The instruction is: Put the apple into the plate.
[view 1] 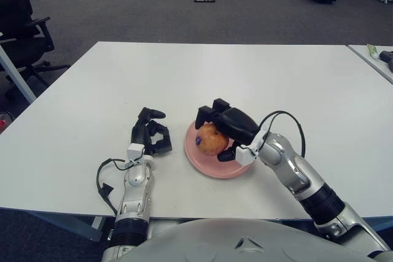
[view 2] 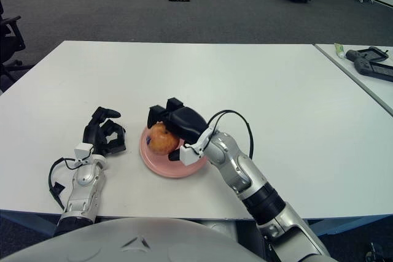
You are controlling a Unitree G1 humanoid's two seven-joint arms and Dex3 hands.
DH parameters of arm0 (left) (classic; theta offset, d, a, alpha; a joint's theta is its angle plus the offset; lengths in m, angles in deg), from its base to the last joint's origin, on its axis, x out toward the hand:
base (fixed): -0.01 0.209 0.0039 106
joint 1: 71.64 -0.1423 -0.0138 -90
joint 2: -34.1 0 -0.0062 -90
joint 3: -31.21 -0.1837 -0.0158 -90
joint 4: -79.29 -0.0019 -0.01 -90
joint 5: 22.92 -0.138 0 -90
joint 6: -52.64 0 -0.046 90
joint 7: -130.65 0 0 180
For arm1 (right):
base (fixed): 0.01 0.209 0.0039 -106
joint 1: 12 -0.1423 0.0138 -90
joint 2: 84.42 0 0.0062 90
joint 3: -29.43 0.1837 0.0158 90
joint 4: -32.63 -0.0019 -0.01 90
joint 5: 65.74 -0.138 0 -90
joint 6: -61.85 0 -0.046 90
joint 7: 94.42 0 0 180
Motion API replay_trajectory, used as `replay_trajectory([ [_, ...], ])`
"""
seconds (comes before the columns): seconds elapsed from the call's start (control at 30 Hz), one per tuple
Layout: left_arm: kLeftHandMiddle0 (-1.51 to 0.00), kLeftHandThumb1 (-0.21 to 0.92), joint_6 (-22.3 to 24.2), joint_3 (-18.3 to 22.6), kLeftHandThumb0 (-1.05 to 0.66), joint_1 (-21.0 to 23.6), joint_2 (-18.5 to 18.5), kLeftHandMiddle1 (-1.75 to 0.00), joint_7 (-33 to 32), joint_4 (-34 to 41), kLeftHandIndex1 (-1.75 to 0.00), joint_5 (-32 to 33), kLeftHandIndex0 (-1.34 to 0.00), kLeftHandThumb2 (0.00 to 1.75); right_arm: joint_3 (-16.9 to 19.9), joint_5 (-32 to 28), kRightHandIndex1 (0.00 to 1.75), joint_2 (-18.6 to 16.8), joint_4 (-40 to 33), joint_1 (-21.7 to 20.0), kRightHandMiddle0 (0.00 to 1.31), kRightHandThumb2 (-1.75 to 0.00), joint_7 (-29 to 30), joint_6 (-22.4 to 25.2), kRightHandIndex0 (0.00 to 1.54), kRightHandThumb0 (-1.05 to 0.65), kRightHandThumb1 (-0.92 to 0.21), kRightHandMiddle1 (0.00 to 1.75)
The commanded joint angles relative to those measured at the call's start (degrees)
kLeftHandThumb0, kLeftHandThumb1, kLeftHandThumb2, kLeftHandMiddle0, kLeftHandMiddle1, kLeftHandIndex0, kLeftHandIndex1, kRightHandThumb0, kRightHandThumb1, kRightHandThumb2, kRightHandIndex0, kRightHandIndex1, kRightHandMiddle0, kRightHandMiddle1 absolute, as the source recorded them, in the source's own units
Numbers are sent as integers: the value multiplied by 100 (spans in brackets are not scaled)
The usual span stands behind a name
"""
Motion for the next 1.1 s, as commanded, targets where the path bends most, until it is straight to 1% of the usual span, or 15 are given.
replay_trajectory([
  [0.0, -73, 14, 179, 33, -1, -66, 0, -175, -78, -218, -171, -23, -54, 152, -154, 232, 173, 30, 364, -278, 60, -167, -51, -166, 85, 0, -1, 175],
  [0.17, -72, 15, 126, 29, -1, -55, -9, -175, -58, -245, -171, -4, -54, 151, -298, 558, 174, -18, 735, -382, 62, -169, 123, -241, 86, 0, 1, 175],
  [0.4, -71, 15, 188, 11, -1, -60, -9, -175, -45, -202, -170, -3, -55, 151, -387, 861, 175, -28, 895, -427, 64, -173, 268, -265, 88, 0, 4, 175],
  [0.53, -70, 16, 274, 8, -1, -82, 5, -175, -14, -126, -172, 49, -55, 151, -433, 1098, 175, 0, 949, -427, 65, -173, 482, -258, 89, 0, 4, 175],
  [0.63, -68, 17, 308, 3, -1, -95, 6, -175, -10, -89, -173, 57, -53, 150, -481, 1428, 174, 26, 967, -425, 64, -173, 807, -220, 88, 0, 4, 175],
  [0.77, -63, 24, 328, -8, -1, -117, -2, -175, -2, -49, -174, 49, -47, 142, -547, 1934, 175, 44, 997, -411, 66, -174, 1452, -148, 89, -1, 5, 174],
  [0.83, -61, 27, 314, -7, -1, -115, -6, -175, 4, -59, -174, 50, -45, 138, -557, 2077, 175, 34, 1027, -399, 68, -174, 1686, -128, 90, -1, 6, 172],
  [0.9, -61, 27, 287, -4, -1, -109, -8, -175, 6, -81, -175, 54, -44, 139, -551, 2147, 175, 36, 1036, -387, 70, -174, 1819, -123, 91, -1, 7, 169],
  [0.97, -63, 25, 249, -1, -1, -102, -6, -175, 1, -108, -175, 54, -46, 141, -535, 2166, 175, 50, 1027, -372, 76, -175, 1932, -142, 93, -1, 10, 161],
  [1.0, -64, 24, 230, 0, -1, -99, -5, -175, -3, -122, -174, 52, -46, 142, -526, 2165, 175, 57, 1025, -365, 75, -172, 1984, -156, 91, -1, 8, 160],
  [1.07, -66, 22, 198, 0, -1, -90, -9, -175, -21, -153, -174, 31, -48, 145, -438, 1922, 175, 45, 1004, -292, 69, -162, 2018, -241, 84, -1, -1, 159],
])
